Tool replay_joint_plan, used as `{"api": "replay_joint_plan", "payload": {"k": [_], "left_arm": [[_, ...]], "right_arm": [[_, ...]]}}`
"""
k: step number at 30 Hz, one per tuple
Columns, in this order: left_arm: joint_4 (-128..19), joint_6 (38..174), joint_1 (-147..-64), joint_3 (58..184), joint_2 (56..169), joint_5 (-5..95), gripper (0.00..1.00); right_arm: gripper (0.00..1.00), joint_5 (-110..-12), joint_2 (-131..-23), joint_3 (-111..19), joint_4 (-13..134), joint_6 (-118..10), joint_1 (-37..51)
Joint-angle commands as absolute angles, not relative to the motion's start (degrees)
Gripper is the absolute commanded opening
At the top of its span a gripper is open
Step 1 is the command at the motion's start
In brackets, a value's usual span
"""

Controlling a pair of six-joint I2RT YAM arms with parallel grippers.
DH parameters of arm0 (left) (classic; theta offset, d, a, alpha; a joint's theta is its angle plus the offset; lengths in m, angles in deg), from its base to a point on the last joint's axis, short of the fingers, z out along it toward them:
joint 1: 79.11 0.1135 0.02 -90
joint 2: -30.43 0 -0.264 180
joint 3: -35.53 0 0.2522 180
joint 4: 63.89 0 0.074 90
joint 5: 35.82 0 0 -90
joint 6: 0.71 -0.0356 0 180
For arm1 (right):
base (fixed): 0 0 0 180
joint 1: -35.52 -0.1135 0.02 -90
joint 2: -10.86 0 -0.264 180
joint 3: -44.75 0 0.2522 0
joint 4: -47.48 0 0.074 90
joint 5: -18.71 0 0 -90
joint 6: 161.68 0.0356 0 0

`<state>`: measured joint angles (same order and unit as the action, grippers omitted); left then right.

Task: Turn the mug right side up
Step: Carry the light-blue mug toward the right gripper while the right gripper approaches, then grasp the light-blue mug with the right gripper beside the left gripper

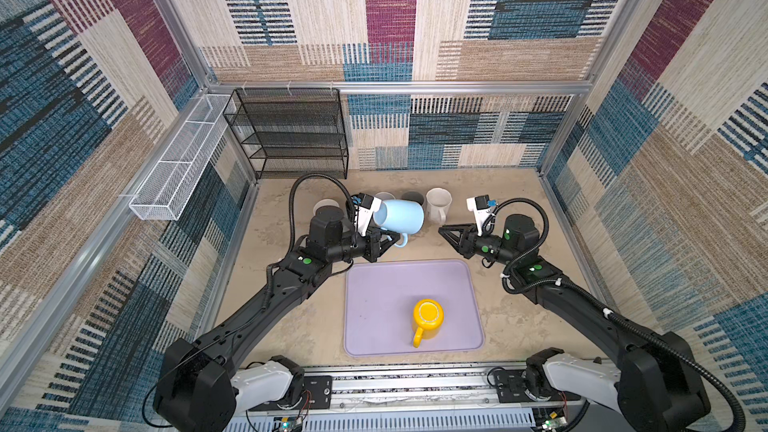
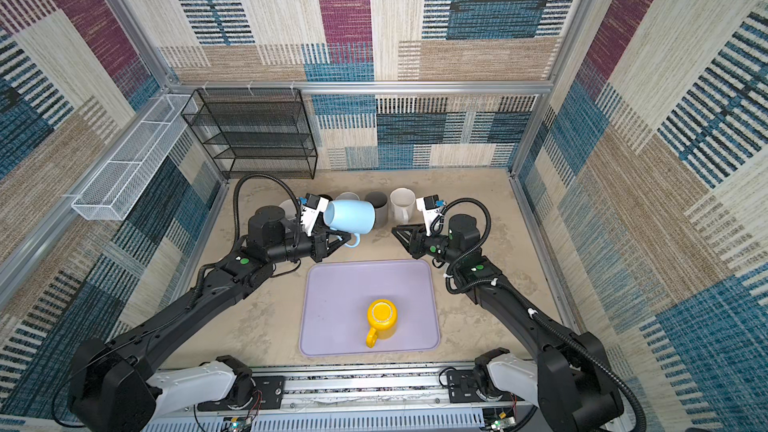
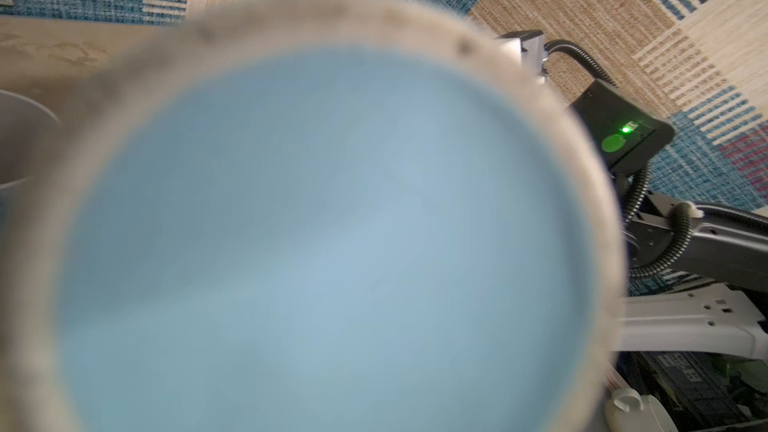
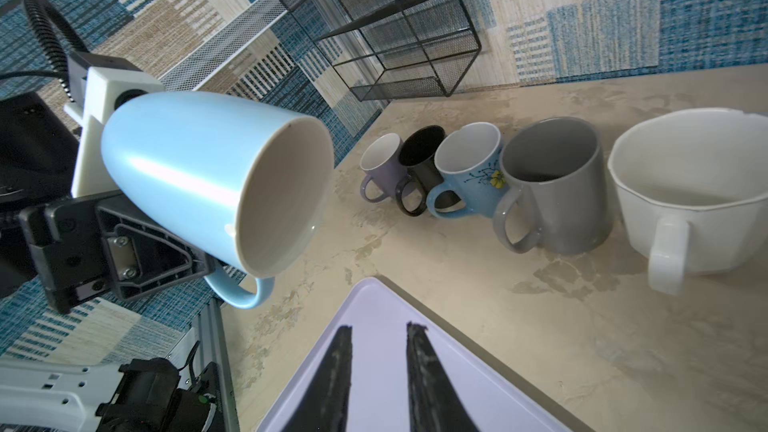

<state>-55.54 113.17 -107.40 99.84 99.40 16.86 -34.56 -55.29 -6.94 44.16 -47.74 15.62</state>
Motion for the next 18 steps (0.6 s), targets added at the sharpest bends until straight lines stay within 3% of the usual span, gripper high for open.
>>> {"api": "replay_joint_plan", "payload": {"k": [1, 3, 18], "left_arm": [[-68.15, 115.47, -107.3, 99.24, 98.74, 11.43, 0.0], [-69.99, 115.96, -107.23, 99.1, 99.02, 10.49, 0.0], [-81.82, 121.02, -107.22, 97.99, 100.45, 4.82, 0.0]], "right_arm": [[0.3, -30.49, -54.75, -6.91, 39.73, -47.18, 15.07], [0.36, -29.55, -54.41, -7.0, 39.34, -47.6, 14.54], [0.39, -24.85, -54.72, -7.53, 30.88, -46.08, 9.44]]}}
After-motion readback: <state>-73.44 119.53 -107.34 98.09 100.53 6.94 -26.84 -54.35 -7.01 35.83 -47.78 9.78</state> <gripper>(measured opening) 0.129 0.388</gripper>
